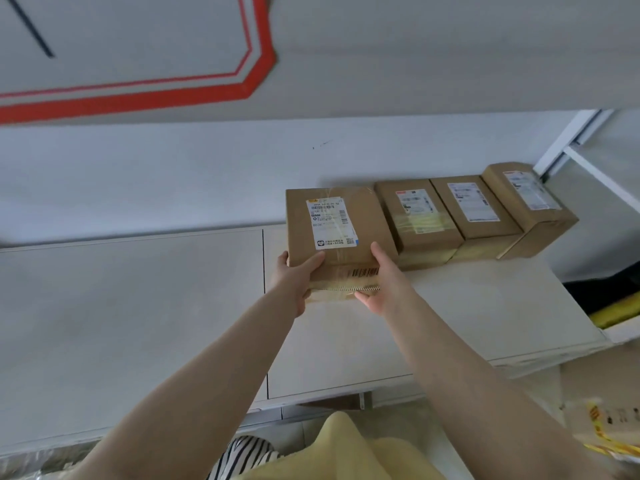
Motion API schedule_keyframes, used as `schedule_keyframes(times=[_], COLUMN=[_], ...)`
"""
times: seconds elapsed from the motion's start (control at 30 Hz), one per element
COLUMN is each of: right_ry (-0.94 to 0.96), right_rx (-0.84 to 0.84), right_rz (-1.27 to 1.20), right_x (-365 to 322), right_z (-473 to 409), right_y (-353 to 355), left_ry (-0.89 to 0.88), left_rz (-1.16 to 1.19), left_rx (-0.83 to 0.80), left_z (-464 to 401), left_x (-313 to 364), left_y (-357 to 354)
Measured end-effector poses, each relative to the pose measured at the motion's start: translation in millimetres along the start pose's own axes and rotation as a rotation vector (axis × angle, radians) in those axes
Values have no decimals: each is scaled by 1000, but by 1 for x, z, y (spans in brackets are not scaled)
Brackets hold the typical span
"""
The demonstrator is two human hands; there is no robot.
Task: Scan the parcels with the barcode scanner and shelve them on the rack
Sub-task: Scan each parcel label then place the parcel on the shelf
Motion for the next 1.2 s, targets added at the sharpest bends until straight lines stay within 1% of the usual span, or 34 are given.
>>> schedule_keyframes(times=[0.07,0.13,0.2,0.23,0.37,0.5,0.8,0.97,1.2], right_ry=[-21,-31,-40,-47,-45,-57,-33,-21,-4], right_rx=[-3,-20,-55,-66,-125,-143,-59,-45,-66], right_rz=[-19,-49,-69,-79,-90,-84,-64,-43,-68], right_x=[-3,-5,-9,-10,-14,-20,-32,-29,-30], right_z=[-8,-14,-19,-22,-32,-41,-59,-67,-72], right_y=[-5,-9,-11,-12,-18,-17,-8,-9,-10], left_ry=[52,161,253,268,203,226,187,174,187], left_rz=[49,95,111,128,153,175,233,268,260], left_rx=[46,73,45,29,1,-32,4,-3,-21], left_z=[-2,-1,1,2,-1,-6,-19,-20,-19], left_x=[-4,-11,-16,-17,-8,-1,-8,-8,-6], left_y=[-3,-9,-22,-29,-48,-61,-72,-71,-70])
Point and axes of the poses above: each hand's wrist, its own z-axis away from the middle knuckle, its own y-axis out of the back of the hand, x = y × z, the point moved 7 cm from there along -z, towards the middle knuckle, and after that the axes turned 14 degrees about z, right-handed, at the moved point
